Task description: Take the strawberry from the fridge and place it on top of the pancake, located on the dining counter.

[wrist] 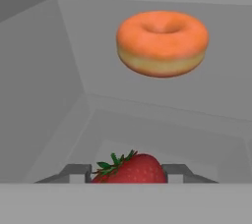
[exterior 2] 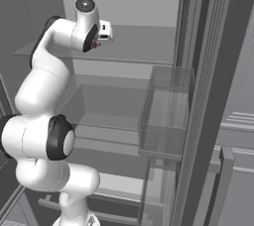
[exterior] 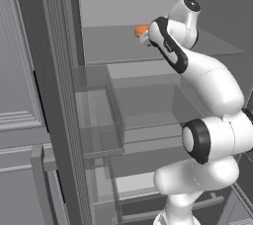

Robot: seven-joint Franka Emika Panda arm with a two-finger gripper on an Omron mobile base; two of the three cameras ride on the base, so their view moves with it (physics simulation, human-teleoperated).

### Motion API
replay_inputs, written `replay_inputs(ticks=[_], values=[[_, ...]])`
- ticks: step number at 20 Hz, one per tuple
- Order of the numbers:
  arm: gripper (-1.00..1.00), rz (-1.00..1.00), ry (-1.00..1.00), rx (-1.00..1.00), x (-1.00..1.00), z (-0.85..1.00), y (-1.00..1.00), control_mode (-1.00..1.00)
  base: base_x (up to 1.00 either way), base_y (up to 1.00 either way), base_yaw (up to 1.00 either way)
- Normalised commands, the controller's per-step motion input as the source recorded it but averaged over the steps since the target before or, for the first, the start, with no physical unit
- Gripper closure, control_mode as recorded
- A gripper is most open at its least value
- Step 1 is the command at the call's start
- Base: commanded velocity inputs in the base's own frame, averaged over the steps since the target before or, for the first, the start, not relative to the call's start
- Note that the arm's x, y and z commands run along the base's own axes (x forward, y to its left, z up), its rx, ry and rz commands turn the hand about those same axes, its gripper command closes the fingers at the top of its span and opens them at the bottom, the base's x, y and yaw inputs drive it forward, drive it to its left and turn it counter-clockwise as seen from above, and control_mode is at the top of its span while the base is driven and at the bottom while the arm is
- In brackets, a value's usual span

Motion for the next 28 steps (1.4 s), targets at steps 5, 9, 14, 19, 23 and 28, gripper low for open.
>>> replay_inputs(ticks=[5, 9, 14, 19, 23, 28], values=[[1.00, -0.07, -0.23, 0.00, -0.51, 0.00, 0.02, -1.00, 0.00, 0.00, 0.00], [1.00, -0.28, -0.35, 0.00, -0.91, 0.00, 0.10, -1.00, 0.00, 0.00, 0.00], [1.00, -0.31, -0.14, 0.00, -0.75, 0.27, -0.06, -1.00, 0.00, 0.00, 0.00], [1.00, -0.22, 0.18, 0.03, -0.98, 0.24, -0.28, -1.00, 0.00, 0.00, 0.00], [1.00, -0.06, 0.38, 0.01, -1.00, 0.01, -0.21, -1.00, 0.00, 0.00, 0.00], [1.00, 0.01, 0.40, 0.00, -1.00, -0.07, 0.00, -1.00, 0.00, 0.00, 0.00]])
